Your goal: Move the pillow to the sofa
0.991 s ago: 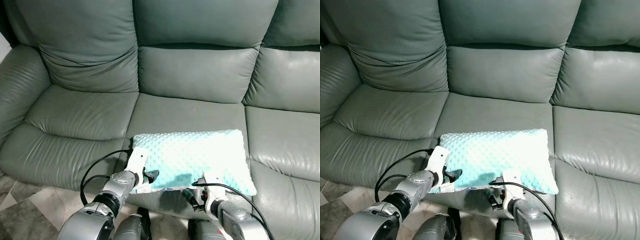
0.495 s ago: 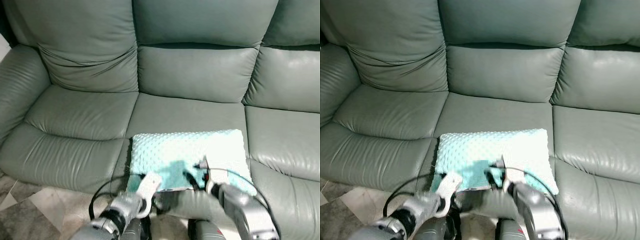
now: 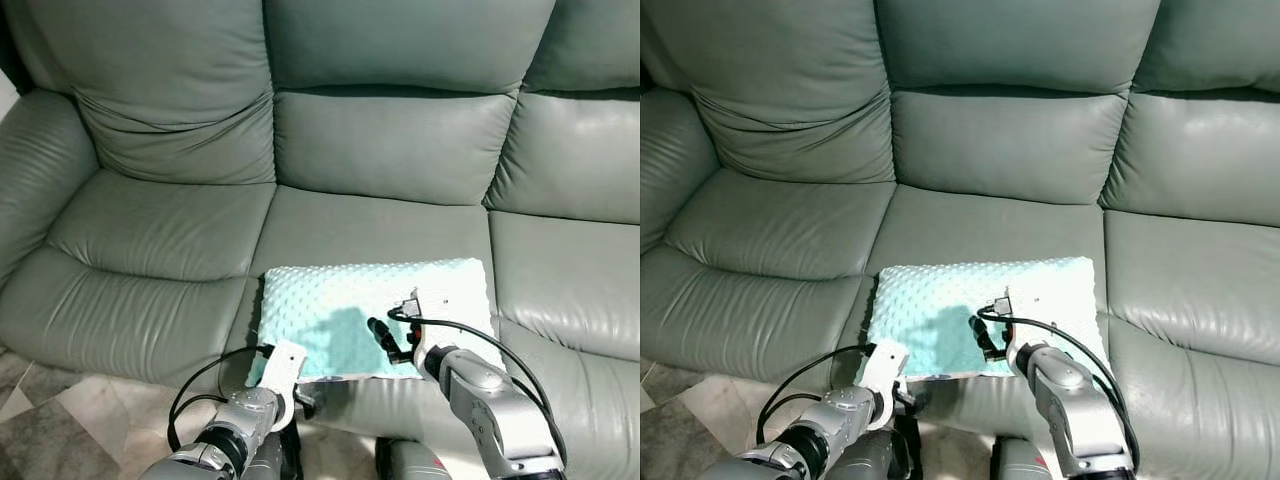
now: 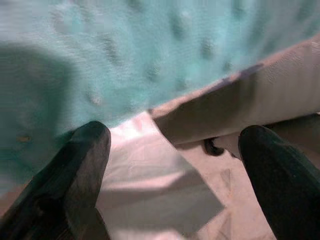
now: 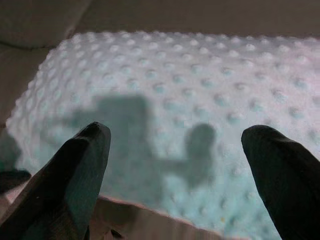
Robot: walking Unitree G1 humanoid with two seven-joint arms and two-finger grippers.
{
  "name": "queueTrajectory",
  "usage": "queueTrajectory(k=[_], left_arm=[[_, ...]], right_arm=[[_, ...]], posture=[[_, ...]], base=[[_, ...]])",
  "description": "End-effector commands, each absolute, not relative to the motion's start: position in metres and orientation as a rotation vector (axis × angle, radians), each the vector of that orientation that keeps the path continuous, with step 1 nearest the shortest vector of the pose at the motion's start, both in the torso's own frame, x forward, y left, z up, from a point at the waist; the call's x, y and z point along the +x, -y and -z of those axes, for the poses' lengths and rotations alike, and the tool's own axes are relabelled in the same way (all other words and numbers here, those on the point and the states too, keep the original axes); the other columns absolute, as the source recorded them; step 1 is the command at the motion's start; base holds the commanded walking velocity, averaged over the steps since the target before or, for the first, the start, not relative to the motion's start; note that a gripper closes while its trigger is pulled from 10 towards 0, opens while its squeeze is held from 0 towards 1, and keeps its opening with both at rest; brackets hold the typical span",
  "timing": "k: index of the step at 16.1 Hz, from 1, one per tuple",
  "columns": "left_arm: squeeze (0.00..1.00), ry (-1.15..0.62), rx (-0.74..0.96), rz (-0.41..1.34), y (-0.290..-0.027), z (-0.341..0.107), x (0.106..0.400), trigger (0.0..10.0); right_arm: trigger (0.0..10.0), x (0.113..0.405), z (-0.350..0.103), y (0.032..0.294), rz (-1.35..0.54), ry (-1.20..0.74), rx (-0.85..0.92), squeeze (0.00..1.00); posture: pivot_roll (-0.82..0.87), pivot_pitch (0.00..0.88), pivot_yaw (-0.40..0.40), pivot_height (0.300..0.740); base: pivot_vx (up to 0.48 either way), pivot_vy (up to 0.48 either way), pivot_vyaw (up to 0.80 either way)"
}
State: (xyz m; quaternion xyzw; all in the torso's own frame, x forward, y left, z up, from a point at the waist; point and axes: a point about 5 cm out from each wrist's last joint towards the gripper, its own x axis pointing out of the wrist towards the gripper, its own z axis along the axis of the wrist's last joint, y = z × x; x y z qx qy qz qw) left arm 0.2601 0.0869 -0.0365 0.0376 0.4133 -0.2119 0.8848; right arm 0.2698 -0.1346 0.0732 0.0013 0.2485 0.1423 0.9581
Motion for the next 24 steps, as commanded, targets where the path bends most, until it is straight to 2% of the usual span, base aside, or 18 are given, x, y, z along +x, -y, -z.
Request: queueTrajectory(k=[1,7,16,22,24], left_arm=[[0.0,-0.882,0.105,0.371,-0.097,0.044,0.253,10.0],[0.0,-0.793,0.074,0.27,-0.102,0.028,0.275,10.0],[0.0,-0.735,0.092,0.264,-0.102,0.017,0.287,10.0],[0.0,-0.668,0.027,0.223,-0.14,0.01,0.295,10.0],[0.0,-0.645,0.047,0.195,-0.159,0.009,0.294,10.0]], right_arm=[[10.0,0.265,-0.075,0.135,-0.276,-0.519,0.008,0.0],[10.0,0.265,-0.079,0.132,-0.274,-0.515,0.018,0.0],[10.0,0.264,-0.072,0.132,-0.271,-0.545,0.016,0.0],[10.0,0.279,-0.063,0.122,-0.301,-0.555,-0.006,0.0],[10.0,0.284,-0.049,0.118,-0.318,-0.587,-0.032,0.0]], posture=[[-0.16,0.3,0.116,0.74],[-0.16,0.304,0.115,0.74],[-0.15,0.288,0.118,0.74],[-0.11,0.171,0.14,0.74],[-0.08,0.092,0.152,0.74]], base=[[0.0,0.0,0.0],[0.0,0.0,0.0],[0.0,0.0,0.0],[0.0,0.0,0.0],[0.0,0.0,0.0]])
